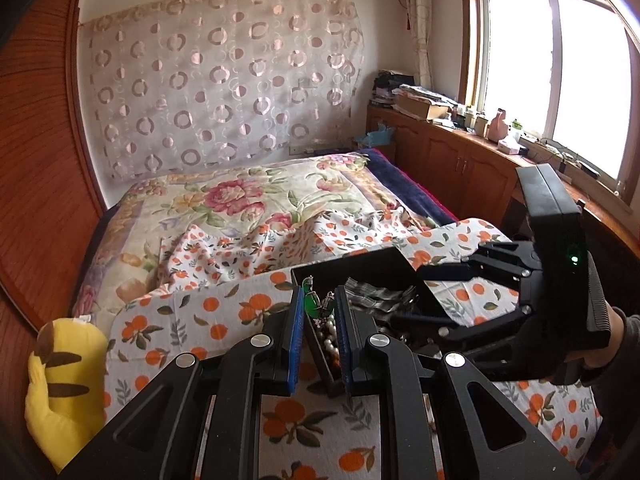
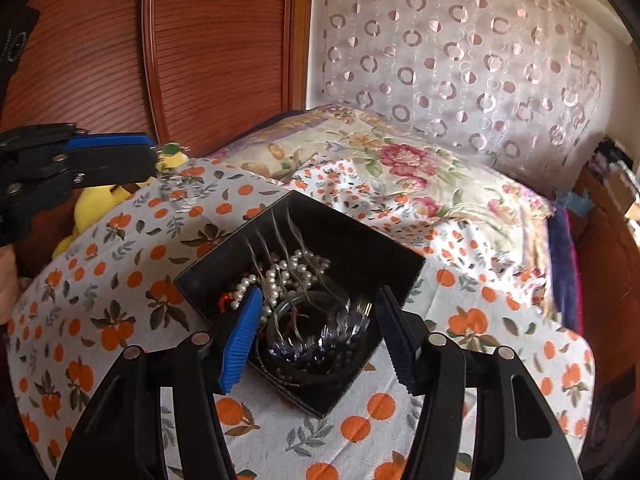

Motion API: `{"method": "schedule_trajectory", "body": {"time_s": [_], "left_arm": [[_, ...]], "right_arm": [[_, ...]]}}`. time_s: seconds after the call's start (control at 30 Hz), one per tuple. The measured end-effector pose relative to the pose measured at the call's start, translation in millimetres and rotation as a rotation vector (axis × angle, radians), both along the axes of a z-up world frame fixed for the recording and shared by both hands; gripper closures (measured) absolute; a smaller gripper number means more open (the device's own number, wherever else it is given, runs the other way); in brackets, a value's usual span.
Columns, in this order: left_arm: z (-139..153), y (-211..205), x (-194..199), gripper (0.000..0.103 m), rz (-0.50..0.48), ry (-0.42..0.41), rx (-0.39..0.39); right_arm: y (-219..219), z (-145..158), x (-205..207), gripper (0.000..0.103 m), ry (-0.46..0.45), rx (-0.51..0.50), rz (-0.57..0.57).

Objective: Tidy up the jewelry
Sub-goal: 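Open both grippers to drop the brooch and hair comb into the box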

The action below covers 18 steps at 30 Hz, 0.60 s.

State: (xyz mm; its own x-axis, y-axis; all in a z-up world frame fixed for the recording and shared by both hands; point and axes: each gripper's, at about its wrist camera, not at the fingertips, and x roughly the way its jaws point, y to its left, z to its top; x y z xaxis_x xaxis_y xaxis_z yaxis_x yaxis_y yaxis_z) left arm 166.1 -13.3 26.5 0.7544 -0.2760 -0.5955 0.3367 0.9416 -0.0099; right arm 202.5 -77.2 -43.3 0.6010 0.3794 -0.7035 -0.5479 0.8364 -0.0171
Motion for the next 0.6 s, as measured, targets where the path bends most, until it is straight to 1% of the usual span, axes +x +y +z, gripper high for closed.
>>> {"method": "schedule_trajectory", "body": {"time_s": [0.13, 0.3, 0.6], "left_arm": [[-1.0, -9.2, 10.6, 0.089, -0.014, 0.005, 0.009], [-6.2, -23.1, 25.8, 0.089, -0.037, 0.018, 0.014], [-13.2, -41.0, 46.2, 0.089, -0.052, 0.024, 0.028]], "right_arm": [[-8.2, 2.8, -1.1, 0.041, -0.006, 0.007, -0.009], [-25.0, 8.0, -2.8, 0.041, -0.013, 0.019, -0.048], [-48.3, 5.3, -8.7, 0.041, -0.009, 0.026, -0.1]]}}
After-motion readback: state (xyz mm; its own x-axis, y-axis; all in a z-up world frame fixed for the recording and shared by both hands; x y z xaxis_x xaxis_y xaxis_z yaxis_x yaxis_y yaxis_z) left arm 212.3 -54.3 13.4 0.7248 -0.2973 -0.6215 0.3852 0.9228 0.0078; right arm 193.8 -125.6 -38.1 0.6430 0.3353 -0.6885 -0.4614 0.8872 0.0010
